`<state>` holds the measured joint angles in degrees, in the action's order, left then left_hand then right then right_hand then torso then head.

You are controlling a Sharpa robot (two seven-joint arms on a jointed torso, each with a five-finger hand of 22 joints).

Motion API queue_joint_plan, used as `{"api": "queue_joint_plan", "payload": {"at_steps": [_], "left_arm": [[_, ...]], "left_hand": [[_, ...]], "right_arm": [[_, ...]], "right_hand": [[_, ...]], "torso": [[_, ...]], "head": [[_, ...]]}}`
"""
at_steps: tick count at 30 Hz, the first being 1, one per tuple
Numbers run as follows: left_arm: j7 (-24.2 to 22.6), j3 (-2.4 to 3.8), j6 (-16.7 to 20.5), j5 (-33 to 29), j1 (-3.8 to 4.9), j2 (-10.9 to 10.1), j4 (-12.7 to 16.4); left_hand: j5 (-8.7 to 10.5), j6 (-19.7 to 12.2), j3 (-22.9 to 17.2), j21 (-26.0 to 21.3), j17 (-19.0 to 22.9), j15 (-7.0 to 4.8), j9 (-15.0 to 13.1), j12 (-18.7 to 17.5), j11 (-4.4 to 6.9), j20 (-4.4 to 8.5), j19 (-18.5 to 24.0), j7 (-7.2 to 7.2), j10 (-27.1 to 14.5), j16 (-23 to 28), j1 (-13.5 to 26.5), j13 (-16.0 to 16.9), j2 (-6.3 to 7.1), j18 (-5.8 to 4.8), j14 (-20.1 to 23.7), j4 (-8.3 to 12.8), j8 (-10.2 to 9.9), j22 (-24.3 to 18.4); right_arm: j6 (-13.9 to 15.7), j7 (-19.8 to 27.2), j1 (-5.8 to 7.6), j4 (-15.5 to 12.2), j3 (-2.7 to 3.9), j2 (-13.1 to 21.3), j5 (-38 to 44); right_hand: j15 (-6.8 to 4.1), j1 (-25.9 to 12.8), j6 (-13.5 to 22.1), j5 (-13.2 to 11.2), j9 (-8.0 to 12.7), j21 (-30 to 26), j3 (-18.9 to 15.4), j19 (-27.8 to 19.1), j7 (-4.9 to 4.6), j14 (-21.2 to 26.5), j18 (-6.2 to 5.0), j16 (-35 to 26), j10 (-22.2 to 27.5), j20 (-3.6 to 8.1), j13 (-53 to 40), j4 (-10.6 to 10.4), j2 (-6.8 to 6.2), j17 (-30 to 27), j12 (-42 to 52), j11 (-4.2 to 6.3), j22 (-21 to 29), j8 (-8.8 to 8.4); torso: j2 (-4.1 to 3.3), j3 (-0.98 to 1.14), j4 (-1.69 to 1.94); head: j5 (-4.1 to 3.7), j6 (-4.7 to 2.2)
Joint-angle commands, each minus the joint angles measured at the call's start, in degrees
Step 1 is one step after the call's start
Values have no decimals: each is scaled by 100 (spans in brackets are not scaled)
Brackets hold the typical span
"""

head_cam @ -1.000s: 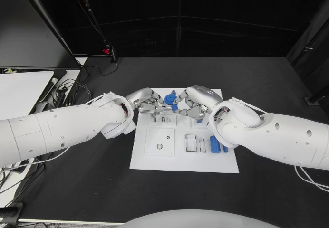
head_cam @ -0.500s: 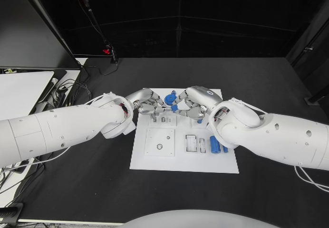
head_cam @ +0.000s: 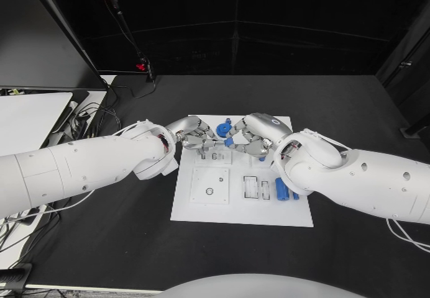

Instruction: Assemble the parts on the task board

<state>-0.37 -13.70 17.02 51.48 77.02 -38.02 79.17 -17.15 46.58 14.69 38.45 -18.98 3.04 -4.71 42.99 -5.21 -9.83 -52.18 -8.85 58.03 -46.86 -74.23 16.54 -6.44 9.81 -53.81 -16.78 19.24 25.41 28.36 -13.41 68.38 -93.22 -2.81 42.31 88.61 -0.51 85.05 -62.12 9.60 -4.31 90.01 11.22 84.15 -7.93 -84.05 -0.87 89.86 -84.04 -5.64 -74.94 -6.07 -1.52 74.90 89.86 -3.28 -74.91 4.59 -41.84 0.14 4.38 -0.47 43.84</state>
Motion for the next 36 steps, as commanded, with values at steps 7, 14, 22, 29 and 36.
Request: {"api": "queue_joint_plan", "payload": {"at_steps": [7, 14, 22, 29, 36], "left_arm": [[89, 4, -67, 20, 1, 33, -24], [102, 4, -90, 20, -1, 36, -28], [134, 4, -131, 20, -2, 36, -27], [149, 4, -151, 20, -2, 39, -25], [151, 4, -150, 20, -2, 37, -25]], "left_hand": [[-48, -51, -53, -48, -17, 20, -8, -35, -2, 0, 39, -9, -53, 46, -108, 15, -63, 57, 15, 13, -35, 11], [-48, -51, -53, -48, -17, 20, -8, -35, -2, 0, 39, -9, -53, 46, -108, 15, -63, 57, 15, 13, -35, 11], [-40, -67, -56, -52, -22, 22, -7, -42, -4, -2, 43, -12, -59, 50, -134, 17, -69, 57, 20, 13, -45, 12], [-35, -73, -56, -54, -23, 23, -7, -45, -5, -2, 45, -14, -62, 52, -140, 18, -68, 57, 23, 13, -48, 12], [-34, -75, -55, -54, -23, 23, -6, -46, -6, -3, 46, -14, -63, 52, -141, 18, -68, 57, 24, 12, -49, 12]], "right_arm": [[134, 108, 2, -66, 4, 7, 20], [210, 144, -2, -89, 4, 10, 12], [209, 126, -3, -94, 4, -6, 8], [201, 111, -4, -85, 4, -17, 7], [164, 91, -4, -78, 4, -47, -9]], "right_hand": [[49, -3, -54, 31, -4, -1, 4, 585, 2, -595, 87, 14, -596, -48, -1506, 37, 27, 1510, 14, -61, -1509, 34], [49, -3, -54, 31, -4, -1, 4, 585, 2, -595, 87, 14, -596, -48, -1506, 37, 27, 1510, 14, -61, -1509, 34], [49, -3, -54, 31, -4, -1, 4, 585, 2, -595, 87, 14, -596, -48, -1506, 37, 27, 1510, 14, -61, -1509, 34], [51, -3, -52, 32, -3, -1, 5, 585, -1, -595, 87, 14, -596, -51, -1506, 40, 26, 1510, 14, -65, -1509, 30], [51, -3, -52, 32, -3, -1, 5, 585, -1, -595, 87, 14, -596, -51, -1506, 40, 26, 1510, 14, -65, -1509, 30]], "torso": [[-1, -1, -2], [0, 0, 1], [-1, -4, 4], [0, -3, 1], [-1, -2, 5]], "head": [[-7, 15], [-14, 29], [-18, 43], [-5, 53], [6, 56]]}}
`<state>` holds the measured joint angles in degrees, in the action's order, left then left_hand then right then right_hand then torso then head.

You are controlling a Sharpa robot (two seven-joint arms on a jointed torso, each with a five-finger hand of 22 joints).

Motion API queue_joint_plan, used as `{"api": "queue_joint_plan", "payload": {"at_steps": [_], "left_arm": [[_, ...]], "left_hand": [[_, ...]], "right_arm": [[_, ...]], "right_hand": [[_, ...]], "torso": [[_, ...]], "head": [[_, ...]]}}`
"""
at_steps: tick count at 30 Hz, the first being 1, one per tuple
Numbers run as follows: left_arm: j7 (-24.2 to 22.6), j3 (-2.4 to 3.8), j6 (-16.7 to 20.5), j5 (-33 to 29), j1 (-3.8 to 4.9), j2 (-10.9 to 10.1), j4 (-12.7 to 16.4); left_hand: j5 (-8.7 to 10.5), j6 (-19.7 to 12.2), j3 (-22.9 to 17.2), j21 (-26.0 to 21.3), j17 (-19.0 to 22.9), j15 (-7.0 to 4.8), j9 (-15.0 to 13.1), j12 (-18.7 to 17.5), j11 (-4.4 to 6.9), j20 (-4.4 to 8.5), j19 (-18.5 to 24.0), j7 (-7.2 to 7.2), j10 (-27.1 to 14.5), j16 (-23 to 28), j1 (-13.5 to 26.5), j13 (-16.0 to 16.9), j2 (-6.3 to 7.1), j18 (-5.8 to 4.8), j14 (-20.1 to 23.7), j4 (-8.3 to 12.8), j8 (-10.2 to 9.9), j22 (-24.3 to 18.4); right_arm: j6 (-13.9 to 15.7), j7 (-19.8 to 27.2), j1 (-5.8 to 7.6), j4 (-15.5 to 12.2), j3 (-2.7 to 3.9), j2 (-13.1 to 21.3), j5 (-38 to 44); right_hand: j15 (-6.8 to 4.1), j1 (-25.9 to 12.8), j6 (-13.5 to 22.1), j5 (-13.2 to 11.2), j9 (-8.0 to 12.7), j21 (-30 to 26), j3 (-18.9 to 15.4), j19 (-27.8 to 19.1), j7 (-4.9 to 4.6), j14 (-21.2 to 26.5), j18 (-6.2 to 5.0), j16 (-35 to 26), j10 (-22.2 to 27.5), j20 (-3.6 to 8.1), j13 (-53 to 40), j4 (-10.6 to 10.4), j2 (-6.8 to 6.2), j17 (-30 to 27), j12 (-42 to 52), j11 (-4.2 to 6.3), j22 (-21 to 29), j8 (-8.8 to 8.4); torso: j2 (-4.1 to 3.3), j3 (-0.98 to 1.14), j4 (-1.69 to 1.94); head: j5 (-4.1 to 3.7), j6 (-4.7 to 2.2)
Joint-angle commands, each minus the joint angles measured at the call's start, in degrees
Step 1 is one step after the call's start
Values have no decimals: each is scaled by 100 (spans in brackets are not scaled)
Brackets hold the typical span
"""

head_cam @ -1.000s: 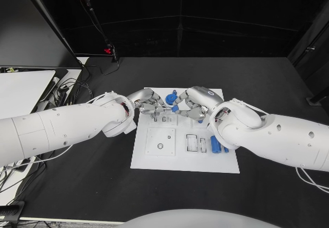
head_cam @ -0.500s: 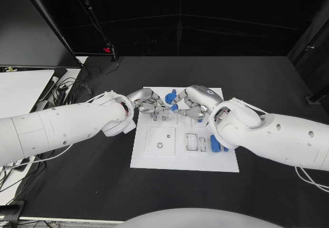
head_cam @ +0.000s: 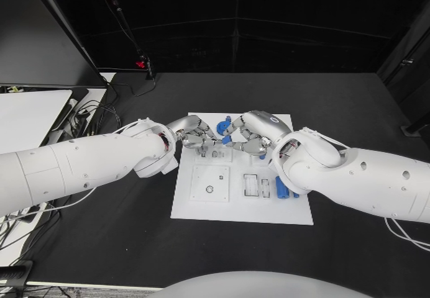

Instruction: Assemble the parts on the task board

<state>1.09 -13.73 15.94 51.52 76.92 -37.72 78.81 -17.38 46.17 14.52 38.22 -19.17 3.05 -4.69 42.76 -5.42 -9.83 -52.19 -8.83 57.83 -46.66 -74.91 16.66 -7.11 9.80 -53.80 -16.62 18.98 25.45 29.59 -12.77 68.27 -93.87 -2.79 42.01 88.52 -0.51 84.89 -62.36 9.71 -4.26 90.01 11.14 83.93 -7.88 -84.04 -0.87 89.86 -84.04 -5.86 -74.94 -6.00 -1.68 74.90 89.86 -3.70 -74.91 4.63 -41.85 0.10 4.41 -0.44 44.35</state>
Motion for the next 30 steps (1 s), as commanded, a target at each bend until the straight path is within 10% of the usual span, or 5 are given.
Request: {"api": "queue_joint_plan", "payload": {"at_steps": [1, 20, 30], "left_arm": [[6, 7, -45, 16, 8, 4, 13], [-387, 7, -27, 15, 8, -270, 201], [-533, 7, 18, -116, 8, -191, 163]], "left_hand": [[-10, -34, -39, -31, -5, 22, -8, -23, 14, -3, 46, -16, -42, 32, -73, 6, 0, 58, 23, -4, -22, 8], [128, -100, 94, -55, -39, 39, -15, -35, -15, -19, 60, -46, -40, 50, 58, 45, 62, 59, 37, -20, -41, 19], [729, -132, 296, -73, -92, 47, -41, -12, -32, -27, 48, -61, -28, 71, 572, 128, -29, 61, 24, -12, -23, 48]], "right_arm": [[33, 21, 7, -12, 2, -20, -2], [-5, -10, 7, 42, 2, -3, 14], [-50, -13, 6, 74, 1, -41, 30]], "right_hand": [[51, 13, -28, 21, -8, -1, 14, 607, -7, -596, 87, 14, -596, -30, -1506, 33, 42, 1510, 14, -23, -1509, 26], [53, 11, -23, 19, -5, -1, 12, 607, -12, -596, 87, 14, -596, -32, -1506, 37, 37, 1510, 14, -27, -1509, 19], [53, 11, -23, 19, -5, -1, 12, 607, -12, -596, 87, 14, -596, -32, -1506, 37, 37, 1510, 14, -27, -1509, 19]], "torso": [[0, 1, 1], [-1, 1, -5], [0, -3, -8]], "head": [[5, 7], [-4, 12], [-2, 22]]}}
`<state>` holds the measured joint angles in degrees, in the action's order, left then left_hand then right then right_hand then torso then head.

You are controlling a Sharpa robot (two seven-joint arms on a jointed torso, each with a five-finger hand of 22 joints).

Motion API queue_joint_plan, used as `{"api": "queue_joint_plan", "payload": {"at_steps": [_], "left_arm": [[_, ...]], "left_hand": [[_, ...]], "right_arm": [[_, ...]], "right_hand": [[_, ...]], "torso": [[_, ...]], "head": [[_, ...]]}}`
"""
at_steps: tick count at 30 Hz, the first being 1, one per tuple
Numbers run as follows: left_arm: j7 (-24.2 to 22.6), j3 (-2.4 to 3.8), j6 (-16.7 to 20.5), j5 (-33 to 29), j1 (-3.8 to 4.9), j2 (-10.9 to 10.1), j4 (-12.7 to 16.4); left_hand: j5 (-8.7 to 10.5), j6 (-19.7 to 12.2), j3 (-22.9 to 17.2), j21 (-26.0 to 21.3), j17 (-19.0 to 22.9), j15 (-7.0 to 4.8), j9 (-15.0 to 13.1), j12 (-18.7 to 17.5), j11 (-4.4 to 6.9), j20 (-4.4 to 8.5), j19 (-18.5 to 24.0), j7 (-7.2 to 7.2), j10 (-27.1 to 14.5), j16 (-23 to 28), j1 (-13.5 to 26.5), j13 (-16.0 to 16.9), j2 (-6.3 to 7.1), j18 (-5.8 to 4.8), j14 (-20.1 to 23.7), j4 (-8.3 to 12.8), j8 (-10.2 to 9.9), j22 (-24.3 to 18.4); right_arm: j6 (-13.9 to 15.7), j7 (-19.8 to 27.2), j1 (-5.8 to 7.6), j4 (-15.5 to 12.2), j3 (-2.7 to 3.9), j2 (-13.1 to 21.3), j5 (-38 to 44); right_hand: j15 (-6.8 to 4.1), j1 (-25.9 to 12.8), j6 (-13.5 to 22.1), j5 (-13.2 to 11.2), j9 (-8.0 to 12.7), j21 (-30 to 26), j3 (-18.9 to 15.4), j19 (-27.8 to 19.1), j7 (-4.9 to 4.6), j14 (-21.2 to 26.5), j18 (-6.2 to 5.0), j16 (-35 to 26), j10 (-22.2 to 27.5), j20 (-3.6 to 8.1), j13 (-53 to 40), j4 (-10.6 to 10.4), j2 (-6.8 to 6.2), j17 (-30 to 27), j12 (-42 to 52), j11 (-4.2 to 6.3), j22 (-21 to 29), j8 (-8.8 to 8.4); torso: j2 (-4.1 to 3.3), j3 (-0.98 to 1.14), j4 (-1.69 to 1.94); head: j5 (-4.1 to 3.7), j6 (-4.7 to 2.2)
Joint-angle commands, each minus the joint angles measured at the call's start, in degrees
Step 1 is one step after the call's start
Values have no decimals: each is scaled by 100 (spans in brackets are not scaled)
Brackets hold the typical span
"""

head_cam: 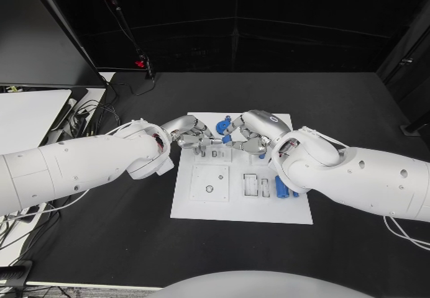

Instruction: Assemble the parts on the task board

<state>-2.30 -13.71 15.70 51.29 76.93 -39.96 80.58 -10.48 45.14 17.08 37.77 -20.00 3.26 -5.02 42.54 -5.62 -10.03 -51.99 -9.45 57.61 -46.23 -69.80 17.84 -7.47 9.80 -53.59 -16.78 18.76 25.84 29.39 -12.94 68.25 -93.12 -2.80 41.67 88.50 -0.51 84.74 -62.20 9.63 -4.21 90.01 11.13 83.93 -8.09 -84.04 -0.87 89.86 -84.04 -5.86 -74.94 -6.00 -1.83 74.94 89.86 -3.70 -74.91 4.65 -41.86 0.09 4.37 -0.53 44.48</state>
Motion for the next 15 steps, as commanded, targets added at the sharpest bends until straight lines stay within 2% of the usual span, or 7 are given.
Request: {"api": "queue_joint_plan", "payload": {"at_steps": [1, 15], "left_arm": [[-190, 5, 40, -101, 7, 50, -25], [-30, 5, -48, -121, 3, 168, -105]], "left_hand": [[38, -30, 40, -29, -8, 26, -8, 11, -12, -7, 28, 2, -6, 28, 61, 9, 6, 61, 3, 4, -1, 9], [54, -42, 1, -36, -21, 29, -14, 9, -12, -9, 32, 1, -22, 34, -18, 28, -43, 61, 11, 27, 5, 16]], "right_arm": [[-36, 4, 7, 2, 3, -8, 33], [-32, 12, -8, -20, 2, -15, 34]], "right_hand": [[53, 27, -39, 27, -10, -1, 13, 607, 9, -596, 87, 14, -596, -32, -1506, 37, 52, 1506, 14, -28, -1509, 16], [56, 28, -35, 25, -7, -1, 15, 607, 5, -596, 87, 14, -596, -37, -1506, 43, 53, 1506, 14, -33, -1509, 8]], "torso": [[3, -1, -1], [2, 4, 2]], "head": [[4, 11], [2, 18]]}}
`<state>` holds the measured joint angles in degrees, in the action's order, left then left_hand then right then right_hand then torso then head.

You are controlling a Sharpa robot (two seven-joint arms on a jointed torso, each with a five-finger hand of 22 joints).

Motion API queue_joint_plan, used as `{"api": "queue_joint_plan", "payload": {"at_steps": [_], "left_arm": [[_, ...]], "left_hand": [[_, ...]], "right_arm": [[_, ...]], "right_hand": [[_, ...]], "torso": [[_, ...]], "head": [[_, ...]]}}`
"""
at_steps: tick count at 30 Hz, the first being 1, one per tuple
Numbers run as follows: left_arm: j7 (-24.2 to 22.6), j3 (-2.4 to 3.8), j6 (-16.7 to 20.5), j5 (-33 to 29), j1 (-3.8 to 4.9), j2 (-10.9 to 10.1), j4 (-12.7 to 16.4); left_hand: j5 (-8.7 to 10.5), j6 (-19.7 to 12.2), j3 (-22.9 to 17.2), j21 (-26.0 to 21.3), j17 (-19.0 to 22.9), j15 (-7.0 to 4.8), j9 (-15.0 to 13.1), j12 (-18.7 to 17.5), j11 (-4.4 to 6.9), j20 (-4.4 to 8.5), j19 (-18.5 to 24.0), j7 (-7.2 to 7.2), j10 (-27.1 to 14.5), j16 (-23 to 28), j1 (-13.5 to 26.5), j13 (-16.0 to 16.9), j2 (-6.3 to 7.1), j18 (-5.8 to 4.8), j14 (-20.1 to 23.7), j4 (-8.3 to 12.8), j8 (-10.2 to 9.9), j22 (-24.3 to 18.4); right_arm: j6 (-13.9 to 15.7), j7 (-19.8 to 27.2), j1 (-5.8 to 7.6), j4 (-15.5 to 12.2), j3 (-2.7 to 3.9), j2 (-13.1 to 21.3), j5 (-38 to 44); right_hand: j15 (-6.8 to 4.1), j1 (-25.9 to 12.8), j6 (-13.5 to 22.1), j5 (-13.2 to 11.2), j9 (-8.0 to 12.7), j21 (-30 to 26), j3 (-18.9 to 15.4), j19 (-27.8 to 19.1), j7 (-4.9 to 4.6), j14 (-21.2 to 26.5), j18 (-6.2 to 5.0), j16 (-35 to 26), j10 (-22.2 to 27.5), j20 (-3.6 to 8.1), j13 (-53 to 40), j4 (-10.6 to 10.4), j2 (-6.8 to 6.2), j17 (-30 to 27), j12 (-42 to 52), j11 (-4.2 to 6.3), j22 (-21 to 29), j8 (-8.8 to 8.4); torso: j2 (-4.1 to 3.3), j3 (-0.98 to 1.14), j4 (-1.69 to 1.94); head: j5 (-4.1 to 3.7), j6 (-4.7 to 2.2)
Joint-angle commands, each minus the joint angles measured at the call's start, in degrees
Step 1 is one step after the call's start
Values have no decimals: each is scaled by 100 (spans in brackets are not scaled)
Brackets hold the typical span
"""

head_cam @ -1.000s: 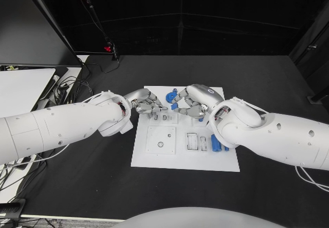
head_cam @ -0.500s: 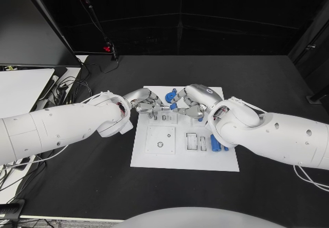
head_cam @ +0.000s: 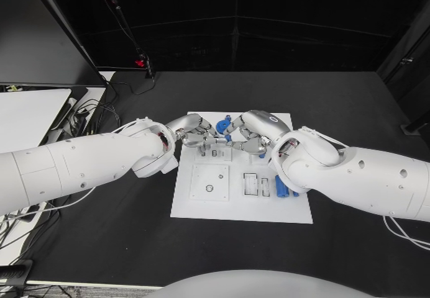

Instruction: Assemble the parts on the task board

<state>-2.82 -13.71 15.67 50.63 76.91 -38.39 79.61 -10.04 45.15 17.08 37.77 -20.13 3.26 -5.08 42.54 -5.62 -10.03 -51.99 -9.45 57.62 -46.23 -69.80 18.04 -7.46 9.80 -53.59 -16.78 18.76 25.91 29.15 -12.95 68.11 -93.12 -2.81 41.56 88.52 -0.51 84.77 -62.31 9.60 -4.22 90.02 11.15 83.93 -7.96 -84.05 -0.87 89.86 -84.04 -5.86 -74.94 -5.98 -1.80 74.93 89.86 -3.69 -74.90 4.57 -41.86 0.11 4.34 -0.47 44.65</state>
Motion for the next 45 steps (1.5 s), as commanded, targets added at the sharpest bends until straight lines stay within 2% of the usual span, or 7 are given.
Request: {"api": "queue_joint_plan", "payload": {"at_steps": [1, 17, 28, 45], "left_arm": [[31, 5, -55, -55, 4, 14, -12], [122, 5, -118, -55, -3, 28, -66], [197, 5, -118, -55, -7, 58, -115], [296, 5, -164, -55, -11, 120, -161]], "left_hand": [[5, -45, -5, -38, -10, 29, -9, 8, -13, -9, 33, 2, -25, 35, -37, 11, -45, 61, 12, 29, 6, 11], [-54, -55, -84, -52, -34, 30, -22, 0, -8, -12, 39, 6, -48, 44, -291, 40, -97, 62, 25, 33, 27, 26], [-153, -70, -179, -64, -66, 22, -37, -31, 10, -9, 35, 19, -58, 49, -690, 63, -153, 64, 28, 27, 52, 51], [-187, -78, -206, -68, -73, 20, -39, -44, 14, -7, 34, 22, -59, 51, -781, 64, -191, 64, 29, 22, 55, 58]], "right_arm": [[-7, 13, 6, -20, 3, -4, 32], [-36, -4, 2, -20, 3, 16, 47], [-35, -10, 1, -24, 3, 15, 65], [-28, -23, -1, -34, 3, -6, 67]], "right_hand": [[56, 25, -24, 27, -6, -2, 14, 607, -8, -595, 87, 14, -596, -37, -1506, 41, 50, 1507, 14, -33, -1510, 16], [56, 25, -24, 27, -6, -2, 14, 607, -8, -595, 87, 14, -596, -37, -1506, 41, 50, 1507, 14, -33, -1510, 16], [56, 25, -24, 27, -6, -2, 14, 607, -8, -595, 87, 14, -596, -37, -1506, 41, 50, 1507, 14, -33, -1510, 16], [56, 25, -24, 27, -6, -2, 14, 607, -8, -595, 87, 14, -596, -37, -1506, 41, 50, 1507, 14, -33, -1510, 16]], "torso": [[2, 2, 4], [4, 2, 5], [2, 0, 2], [-1, 2, 4]], "head": [[-4, 1], [-6, 7], [-4, 10], [-14, 17]]}}
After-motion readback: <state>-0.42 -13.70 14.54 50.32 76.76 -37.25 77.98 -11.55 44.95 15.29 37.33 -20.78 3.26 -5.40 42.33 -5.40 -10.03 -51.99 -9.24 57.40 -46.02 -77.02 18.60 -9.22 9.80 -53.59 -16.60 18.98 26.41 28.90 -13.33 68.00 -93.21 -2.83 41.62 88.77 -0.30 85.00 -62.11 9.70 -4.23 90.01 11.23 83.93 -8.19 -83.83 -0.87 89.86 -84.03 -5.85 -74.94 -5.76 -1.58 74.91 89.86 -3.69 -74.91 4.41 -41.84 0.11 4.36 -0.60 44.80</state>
